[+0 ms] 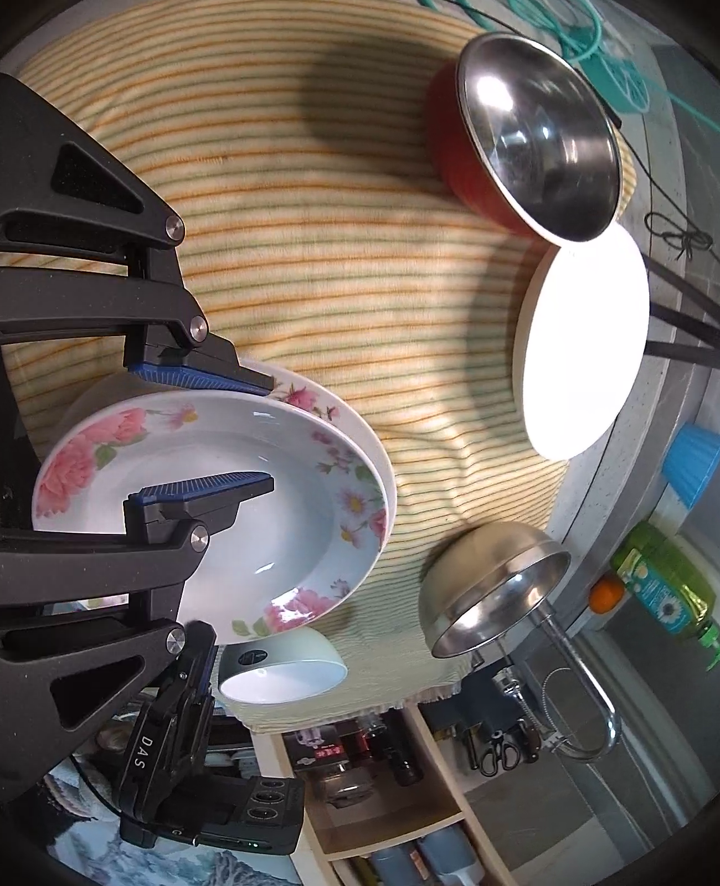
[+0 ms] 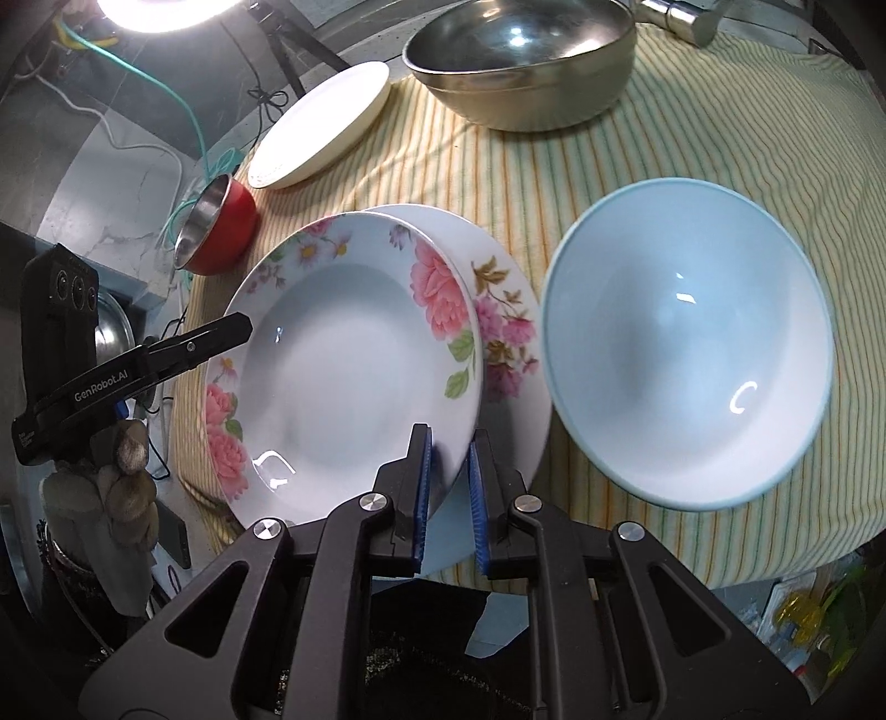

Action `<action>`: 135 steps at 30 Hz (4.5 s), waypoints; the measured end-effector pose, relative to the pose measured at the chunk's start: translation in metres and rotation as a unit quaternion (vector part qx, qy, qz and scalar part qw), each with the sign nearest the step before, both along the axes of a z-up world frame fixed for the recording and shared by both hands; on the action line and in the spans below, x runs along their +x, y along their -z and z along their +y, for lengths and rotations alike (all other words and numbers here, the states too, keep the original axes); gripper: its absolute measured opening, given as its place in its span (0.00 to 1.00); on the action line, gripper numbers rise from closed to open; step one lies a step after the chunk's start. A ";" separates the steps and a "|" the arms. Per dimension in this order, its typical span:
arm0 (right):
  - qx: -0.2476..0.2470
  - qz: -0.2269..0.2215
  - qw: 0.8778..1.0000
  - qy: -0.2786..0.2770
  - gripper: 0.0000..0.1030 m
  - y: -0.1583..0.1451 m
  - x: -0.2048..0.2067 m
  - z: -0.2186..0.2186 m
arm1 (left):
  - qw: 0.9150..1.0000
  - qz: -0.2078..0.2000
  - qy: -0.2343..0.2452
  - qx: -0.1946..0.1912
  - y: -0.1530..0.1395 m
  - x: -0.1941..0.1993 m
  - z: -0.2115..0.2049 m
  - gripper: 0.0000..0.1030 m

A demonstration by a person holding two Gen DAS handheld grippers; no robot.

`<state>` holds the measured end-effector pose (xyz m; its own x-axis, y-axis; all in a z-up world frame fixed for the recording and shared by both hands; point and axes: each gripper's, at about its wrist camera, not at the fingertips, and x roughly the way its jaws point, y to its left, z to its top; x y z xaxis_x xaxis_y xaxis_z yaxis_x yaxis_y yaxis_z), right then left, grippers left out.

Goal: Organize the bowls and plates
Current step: 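Lower the pink-rose plate onto the pink-blossom plate with the left gripper, then open both grippers and withdraw from the plate stack, then move both grippers to the plain white plate rim and close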

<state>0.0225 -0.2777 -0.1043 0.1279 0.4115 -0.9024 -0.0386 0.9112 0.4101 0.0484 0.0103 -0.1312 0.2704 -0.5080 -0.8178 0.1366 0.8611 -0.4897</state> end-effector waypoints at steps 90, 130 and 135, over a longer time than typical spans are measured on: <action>0.021 -0.127 0.992 0.012 0.55 -0.086 0.025 -0.014 | 0.993 -0.095 -0.028 0.064 -0.074 0.046 0.014 0.39; 0.032 -0.044 0.996 0.065 0.36 0.010 0.180 0.094 | 0.995 0.002 0.064 0.080 0.005 0.265 0.067 0.38; 0.026 -0.029 0.997 0.064 0.27 0.023 0.191 0.097 | 0.994 0.010 0.074 0.079 0.013 0.269 0.064 0.29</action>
